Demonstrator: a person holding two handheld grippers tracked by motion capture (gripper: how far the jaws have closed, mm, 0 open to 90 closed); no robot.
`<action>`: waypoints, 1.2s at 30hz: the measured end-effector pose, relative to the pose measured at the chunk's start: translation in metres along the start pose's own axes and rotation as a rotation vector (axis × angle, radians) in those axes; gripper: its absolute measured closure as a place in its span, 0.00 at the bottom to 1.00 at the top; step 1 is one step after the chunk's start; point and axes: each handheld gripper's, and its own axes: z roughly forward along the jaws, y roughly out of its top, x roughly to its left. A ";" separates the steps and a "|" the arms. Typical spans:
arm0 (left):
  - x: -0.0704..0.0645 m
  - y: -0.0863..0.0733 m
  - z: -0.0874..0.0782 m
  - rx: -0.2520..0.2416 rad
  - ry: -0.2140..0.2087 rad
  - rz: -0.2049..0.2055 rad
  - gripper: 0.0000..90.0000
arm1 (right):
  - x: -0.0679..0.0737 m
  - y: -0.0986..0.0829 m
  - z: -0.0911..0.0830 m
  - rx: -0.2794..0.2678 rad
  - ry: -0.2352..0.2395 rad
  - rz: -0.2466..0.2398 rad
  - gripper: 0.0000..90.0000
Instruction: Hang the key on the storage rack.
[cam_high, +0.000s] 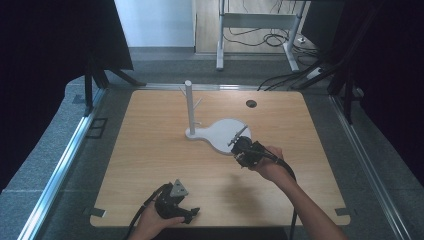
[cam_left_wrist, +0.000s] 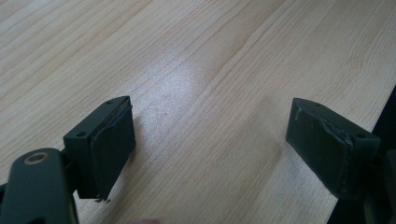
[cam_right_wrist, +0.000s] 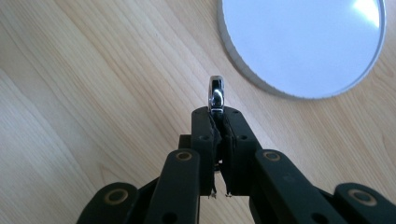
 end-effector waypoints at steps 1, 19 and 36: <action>0.000 0.000 0.000 0.000 0.001 0.001 0.18 | 0.000 0.002 0.000 0.001 0.000 0.000 0.94; 0.000 0.000 0.000 0.000 0.000 0.002 0.18 | 0.000 0.019 0.005 -0.006 -0.005 0.000 0.94; 0.000 0.000 0.000 0.003 0.001 0.013 0.17 | -0.002 0.025 0.009 0.004 -0.015 -0.004 0.94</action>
